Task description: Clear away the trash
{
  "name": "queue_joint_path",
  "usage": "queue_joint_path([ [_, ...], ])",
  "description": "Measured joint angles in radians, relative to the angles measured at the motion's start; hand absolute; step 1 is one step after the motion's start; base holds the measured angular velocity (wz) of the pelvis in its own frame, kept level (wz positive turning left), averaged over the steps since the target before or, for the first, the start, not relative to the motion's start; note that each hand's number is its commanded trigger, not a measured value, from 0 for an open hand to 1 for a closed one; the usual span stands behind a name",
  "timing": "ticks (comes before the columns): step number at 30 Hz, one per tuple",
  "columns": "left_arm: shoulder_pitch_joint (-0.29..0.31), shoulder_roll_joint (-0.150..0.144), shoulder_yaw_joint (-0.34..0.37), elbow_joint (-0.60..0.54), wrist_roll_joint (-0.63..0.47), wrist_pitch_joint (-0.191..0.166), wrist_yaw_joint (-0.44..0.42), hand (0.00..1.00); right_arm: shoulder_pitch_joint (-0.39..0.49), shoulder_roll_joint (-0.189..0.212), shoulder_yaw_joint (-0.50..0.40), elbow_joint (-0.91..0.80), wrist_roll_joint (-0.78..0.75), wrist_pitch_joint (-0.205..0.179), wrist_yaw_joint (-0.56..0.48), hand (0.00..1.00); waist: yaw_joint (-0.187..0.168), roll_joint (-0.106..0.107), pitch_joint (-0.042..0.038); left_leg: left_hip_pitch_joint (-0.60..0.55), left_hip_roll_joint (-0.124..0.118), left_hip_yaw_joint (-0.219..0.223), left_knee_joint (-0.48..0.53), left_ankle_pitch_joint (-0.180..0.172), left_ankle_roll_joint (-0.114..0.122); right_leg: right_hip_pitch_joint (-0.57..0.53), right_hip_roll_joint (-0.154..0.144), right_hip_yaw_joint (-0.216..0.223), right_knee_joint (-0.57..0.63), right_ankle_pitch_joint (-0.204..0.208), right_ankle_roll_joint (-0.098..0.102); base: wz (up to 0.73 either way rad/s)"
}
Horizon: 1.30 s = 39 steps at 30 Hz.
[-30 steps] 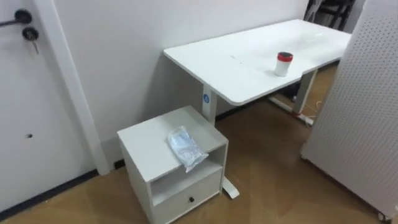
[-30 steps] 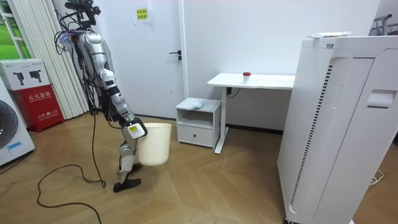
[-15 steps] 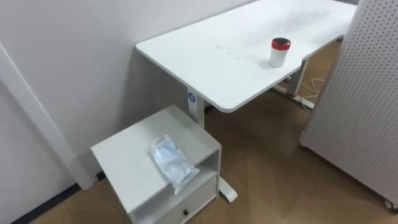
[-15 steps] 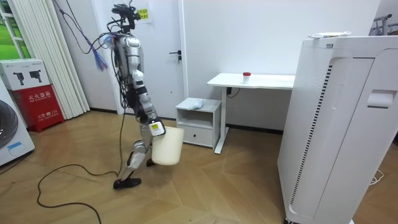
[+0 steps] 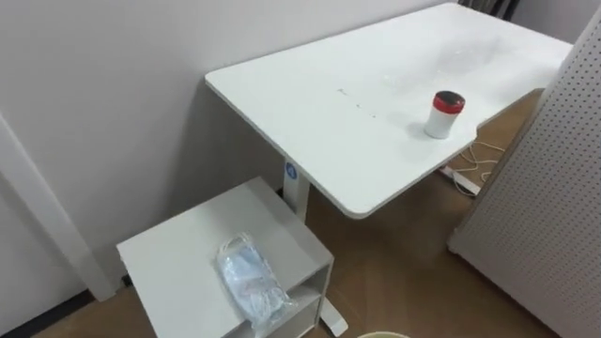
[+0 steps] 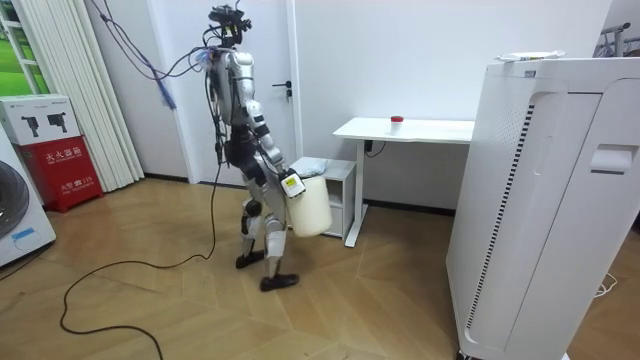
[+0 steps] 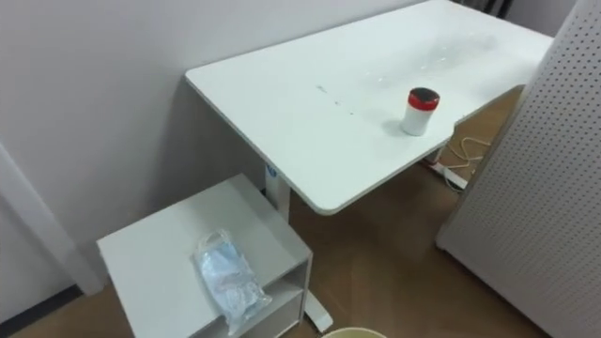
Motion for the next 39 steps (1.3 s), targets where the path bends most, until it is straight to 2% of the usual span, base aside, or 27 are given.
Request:
queue_joint_path([
  [1, -0.02, -0.005, -0.015, -0.002, 0.0, -0.004, 0.022, 0.0, 0.003, 0.003, 0.002, 0.0, 0.001, -0.01, 0.0, 1.0, -0.016, 0.006, -0.0105, -0.018, 0.011, -0.02, 0.024, -0.012, -0.017, 0.002, 0.022, -0.004, -0.002, 0.027, 0.002, 0.5],
  [2, -0.028, -0.005, -0.023, -0.006, 0.0, -0.01, 0.03, 0.0, 0.002, 0.003, 0.005, 0.001, 0.003, -0.011, 0.0, 1.0, -0.017, 0.012, -0.0129, -0.021, 0.018, -0.02, 0.028, -0.015, -0.025, 0.001, 0.035, -0.006, -0.005, 0.026, -0.004, 0.13],
  [4, -0.054, -0.007, -0.038, -0.021, 0.017, -0.034, 0.064, 0.0, -0.023, 0.0, 0.028, 0.018, 0.006, -0.043, 0.012, 1.0, -0.025, 0.033, 0.0044, -0.024, 0.039, -0.021, 0.02, -0.008, -0.041, -0.002, 0.061, -0.006, -0.014, 0.032, -0.017, -0.12],
  [6, -0.07, -0.007, -0.052, -0.043, 0.022, -0.045, 0.08, 0.0, -0.045, 0.001, 0.039, 0.04, 0.013, -0.054, 0.01, 1.0, -0.039, 0.038, 0.0076, -0.025, 0.041, -0.021, 0.004, -0.003, -0.048, -0.01, 0.064, -0.007, -0.015, 0.028, -0.023, -0.02],
  [8, -0.109, 0.001, -0.066, -0.051, 0.032, -0.083, 0.124, 0.0, -0.056, 0.001, 0.046, 0.044, 0.019, -0.058, 0.018, 1.0, -0.056, 0.032, 0.0141, -0.045, 0.043, -0.02, 0.004, -0.003, -0.05, -0.032, 0.065, -0.008, -0.011, 0.026, -0.026, 0.0],
  [12, -0.168, 0.023, -0.097, -0.051, 0.062, -0.099, 0.169, 0.0, -0.071, 0.002, 0.067, 0.044, 0.024, -0.074, 0.033, 1.0, -0.087, 0.019, 0.0208, -0.095, 0.035, -0.02, 0.019, -0.003, -0.049, -0.08, 0.058, -0.002, -0.003, 0.031, -0.026, -0.01],
  [15, -0.188, 0.024, -0.128, -0.044, 0.078, -0.116, 0.2, 0.0, -0.091, 0.002, 0.068, 0.046, 0.032, -0.082, 0.035, 1.0, -0.112, 0.018, 0.0318, -0.132, 0.03, -0.016, 0.045, -0.005, -0.044, -0.117, 0.05, 0.002, 0.018, 0.033, -0.024, 0.0],
  [17, -0.212, 0.024, -0.165, -0.038, 0.078, -0.119, 0.218, 0.0, -0.099, -0.012, 0.085, 0.055, 0.077, -0.102, 0.044, 1.0, -0.127, 0.033, 0.0442, -0.185, 0.034, -0.02, 0.069, -0.011, -0.037, -0.156, 0.05, -0.001, 0.027, 0.039, -0.024, 0.07],
  [18, -0.222, 0.024, -0.176, -0.038, 0.078, -0.119, 0.222, 0.0, -0.105, -0.018, 0.089, 0.06, 0.091, -0.103, 0.045, 1.0, -0.128, 0.039, 0.048, -0.199, 0.034, -0.02, 0.075, -0.011, -0.036, -0.169, 0.05, -0.001, 0.027, 0.044, -0.024, 0.0],
  [19, -0.239, 0.024, -0.199, -0.038, 0.078, -0.119, 0.235, 0.0, -0.112, -0.033, 0.097, 0.061, 0.113, -0.104, 0.043, 1.0, -0.127, 0.052, 0.0554, -0.227, 0.034, -0.019, 0.084, -0.012, -0.034, -0.194, 0.049, 0.003, 0.028, 0.053, -0.024, -0.14],
  [23, -0.267, 0.024, -0.235, -0.009, 0.077, -0.122, 0.28, 0.0, -0.126, -0.046, 0.115, 0.062, 0.139, -0.109, 0.043, 1.0, -0.146, 0.068, 0.0541, -0.271, 0.036, 0.002, 0.089, -0.007, -0.03, -0.249, 0.048, 0.014, 0.032, 0.068, -0.028, -0.15],
  [25, -0.301, 0.024, -0.252, 0.028, 0.078, -0.122, 0.307, 0.0, -0.146, -0.049, 0.115, 0.061, 0.139, -0.111, 0.044, 1.0, -0.173, 0.072, 0.0537, -0.306, 0.035, 0.007, 0.103, -0.007, -0.03, -0.289, 0.049, 0.024, 0.05, 0.068, -0.028, -0.08],
  [29, -0.375, 0.026, -0.293, 0.075, 0.077, -0.121, 0.329, 0.0, -0.157, -0.054, 0.13, 0.054, 0.158, -0.111, 0.042, 1.0, -0.197, 0.074, 0.054, -0.357, 0.041, 0.011, 0.13, -0.007, -0.029, -0.34, 0.05, 0.025, 0.063, 0.072, -0.034, -0.05],
  [33, -0.393, 0.028, -0.325, 0.083, 0.076, -0.121, 0.331, 0.0, -0.157, -0.058, 0.154, 0.046, 0.193, -0.111, 0.041, 1.0, -0.21, 0.076, 0.0552, -0.358, 0.051, 0.024, 0.127, -0.009, -0.029, -0.343, 0.055, 0.025, 0.059, 0.075, -0.039, -0.08],
  [35, -0.407, 0.031, -0.348, 0.125, 0.076, -0.121, 0.335, 0.0, -0.159, -0.064, 0.169, 0.026, 0.203, -0.11, 0.04, 1.0, -0.224, 0.079, 0.0571, -0.358, 0.056, 0.032, 0.131, -0.011, -0.032, -0.346, 0.062, 0.032, 0.059, 0.077, -0.041, -0.11],
  [39, -0.422, 0.039, -0.378, 0.162, 0.076, -0.117, 0.335, 0.0, -0.162, -0.071, 0.204, 0.009, 0.224, -0.109, 0.036, 1.0, -0.224, 0.078, 0.0593, -0.375, 0.067, 0.049, 0.134, -0.012, -0.035, -0.373, 0.074, 0.051, 0.061, 0.084, -0.047, -0.16],
])
